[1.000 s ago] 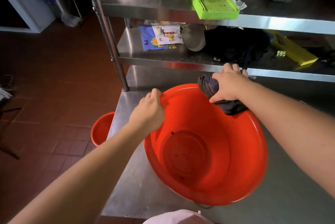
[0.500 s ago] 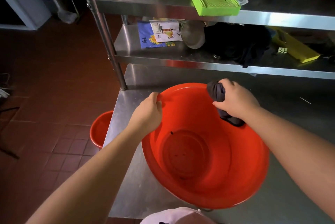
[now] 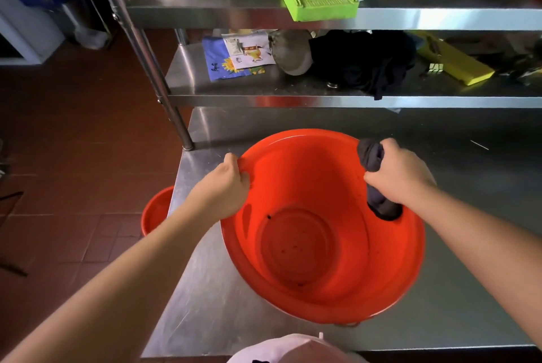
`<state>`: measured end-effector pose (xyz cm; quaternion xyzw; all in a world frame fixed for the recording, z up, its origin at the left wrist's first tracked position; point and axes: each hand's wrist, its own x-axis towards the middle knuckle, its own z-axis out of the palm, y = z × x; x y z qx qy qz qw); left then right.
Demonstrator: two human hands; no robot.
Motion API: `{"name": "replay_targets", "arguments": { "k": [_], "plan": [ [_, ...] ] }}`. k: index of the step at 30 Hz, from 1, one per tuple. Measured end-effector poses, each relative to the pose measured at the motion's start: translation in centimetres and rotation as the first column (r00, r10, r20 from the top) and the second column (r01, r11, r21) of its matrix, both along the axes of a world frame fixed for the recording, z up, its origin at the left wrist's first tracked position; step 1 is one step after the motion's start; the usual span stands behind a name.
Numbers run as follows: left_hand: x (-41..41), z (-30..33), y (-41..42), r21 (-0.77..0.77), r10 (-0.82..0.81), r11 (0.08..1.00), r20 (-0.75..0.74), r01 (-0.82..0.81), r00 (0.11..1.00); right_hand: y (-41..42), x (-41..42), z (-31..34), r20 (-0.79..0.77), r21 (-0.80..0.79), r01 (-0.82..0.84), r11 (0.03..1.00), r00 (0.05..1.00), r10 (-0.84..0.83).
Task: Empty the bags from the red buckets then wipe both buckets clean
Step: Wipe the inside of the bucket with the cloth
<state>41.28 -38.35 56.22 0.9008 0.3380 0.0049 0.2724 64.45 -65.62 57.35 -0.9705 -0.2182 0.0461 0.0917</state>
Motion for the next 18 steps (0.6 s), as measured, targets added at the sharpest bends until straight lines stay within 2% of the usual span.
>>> {"name": "replay_targets", "arguments": {
  "k": [2, 5, 7, 9, 11, 14, 18],
  "plan": [
    [0.8, 0.8, 0.4, 0.068, -0.062, 0.996, -0.041, 0.064, 0.997, 1.1, 1.1, 0.4, 0.0, -0.001, -0.086, 0.996, 0.996, 0.086],
    [2.5, 1.9, 0.3, 0.192, -0.261, 0.947, 0.003, 0.256, 0.965, 3.8, 2.1, 0.8, 0.007, 0.007, -0.25, 0.968, 0.968, 0.25],
    [3.5, 2.0, 0.0, 0.297, -0.414, 0.867, -0.016, 0.4, 0.91, 5.7, 2.3, 0.8, 0.008, 0.001, -0.333, 0.943, 0.943, 0.333],
    [3.8, 1.3, -0.2, 0.396, -0.485, 0.78, -0.107, 0.484, 0.868, 6.9, 2.3, 0.7, 0.025, -0.008, -0.376, 0.926, 0.926, 0.376],
    [3.8, 0.6, -0.3, 0.444, -0.478, 0.744, -0.168, 0.499, 0.862, 7.2, 2.3, 0.5, 0.049, -0.013, -0.376, 0.926, 0.925, 0.376],
    [3.8, 0.3, -0.4, 0.447, -0.466, 0.756, -0.146, 0.478, 0.873, 6.5, 2.0, 0.4, 0.037, -0.001, -0.346, 0.938, 0.938, 0.346],
    [3.7, 0.1, -0.7, 0.444, -0.451, 0.772, -0.123, 0.455, 0.884, 3.5, 0.1, 0.7, 0.02, 0.022, -0.192, 0.981, 0.981, 0.192]
  ]
}}
